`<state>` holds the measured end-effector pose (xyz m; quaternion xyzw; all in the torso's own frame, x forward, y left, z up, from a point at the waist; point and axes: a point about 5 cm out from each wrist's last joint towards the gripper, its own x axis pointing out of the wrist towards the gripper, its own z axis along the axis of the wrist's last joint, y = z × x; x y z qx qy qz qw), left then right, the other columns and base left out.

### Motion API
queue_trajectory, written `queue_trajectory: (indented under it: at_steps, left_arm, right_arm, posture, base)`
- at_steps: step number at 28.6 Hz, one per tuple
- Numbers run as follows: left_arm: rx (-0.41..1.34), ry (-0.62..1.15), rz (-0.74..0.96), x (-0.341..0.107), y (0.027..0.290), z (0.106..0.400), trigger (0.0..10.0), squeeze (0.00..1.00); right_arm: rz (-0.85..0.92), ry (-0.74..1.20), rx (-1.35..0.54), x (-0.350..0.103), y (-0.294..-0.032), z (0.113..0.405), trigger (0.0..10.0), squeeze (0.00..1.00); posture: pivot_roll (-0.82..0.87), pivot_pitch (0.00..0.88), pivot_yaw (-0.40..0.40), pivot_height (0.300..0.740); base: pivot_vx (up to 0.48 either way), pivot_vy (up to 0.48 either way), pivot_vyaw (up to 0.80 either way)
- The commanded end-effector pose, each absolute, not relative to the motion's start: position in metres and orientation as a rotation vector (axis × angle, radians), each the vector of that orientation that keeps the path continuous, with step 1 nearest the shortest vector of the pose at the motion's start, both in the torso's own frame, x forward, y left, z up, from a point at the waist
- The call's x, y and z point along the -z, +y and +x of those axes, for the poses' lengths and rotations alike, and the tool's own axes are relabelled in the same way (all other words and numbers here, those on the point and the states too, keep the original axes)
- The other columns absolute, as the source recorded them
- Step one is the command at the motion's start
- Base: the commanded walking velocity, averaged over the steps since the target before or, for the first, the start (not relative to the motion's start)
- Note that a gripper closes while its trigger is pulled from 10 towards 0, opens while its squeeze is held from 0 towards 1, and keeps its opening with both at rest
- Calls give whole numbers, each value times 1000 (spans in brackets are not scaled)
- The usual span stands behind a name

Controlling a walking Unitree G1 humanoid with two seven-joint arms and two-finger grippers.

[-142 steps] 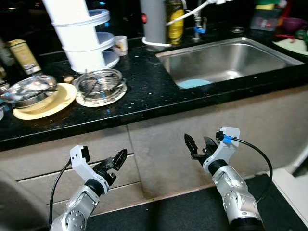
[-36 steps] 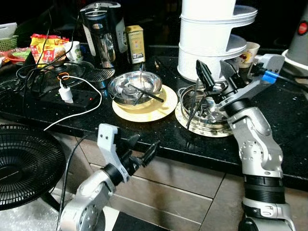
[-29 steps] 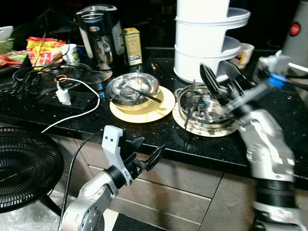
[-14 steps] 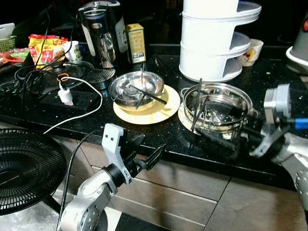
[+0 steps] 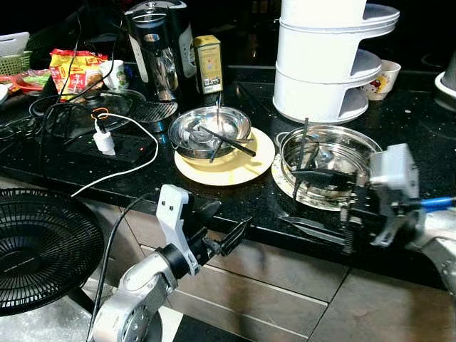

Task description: Kitchen organization

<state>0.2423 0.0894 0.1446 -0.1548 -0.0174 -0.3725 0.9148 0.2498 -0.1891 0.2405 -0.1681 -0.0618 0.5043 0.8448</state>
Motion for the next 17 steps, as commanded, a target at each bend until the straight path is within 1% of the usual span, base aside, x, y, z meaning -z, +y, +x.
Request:
queue_trajectory:
  at_steps: [1, 4, 7, 14, 15, 17]
  left_arm:
    - [747, 39, -305, -131, 93, 241, 10000, 0]
    - [748, 38, -306, -132, 93, 240, 10000, 0]
    - [748, 37, -305, -132, 94, 240, 10000, 0]
    - [746, 36, -309, -131, 92, 241, 10000, 0]
    - [746, 35, -311, -132, 92, 241, 10000, 0]
    - [747, 35, -313, -132, 92, 241, 10000, 0]
  right_arm:
    - [-405, -153, -997, -246, -192, 257, 10000, 0]
    - [-425, -152, -987, -248, -195, 257, 10000, 0]
    - [-471, -135, -974, -253, -204, 256, 10000, 0]
    - [-491, -135, -948, -252, -208, 258, 10000, 0]
    - [-467, -153, -947, -255, -207, 258, 10000, 0]
    - [-333, -246, -936, -269, -199, 260, 10000, 0]
  posture:
    - [-22, 0, 63, 740]
    - [-23, 0, 64, 740]
    - [-25, 0, 60, 740]
    - [-28, 0, 61, 740]
    - [-30, 0, 63, 740]
    - [-30, 0, 63, 740]
  base:
    - [0, 0, 0]
    - [0, 0, 0]
    - [0, 0, 0]
    - [0, 0, 0]
    - [0, 0, 0]
    - [0, 0, 0]
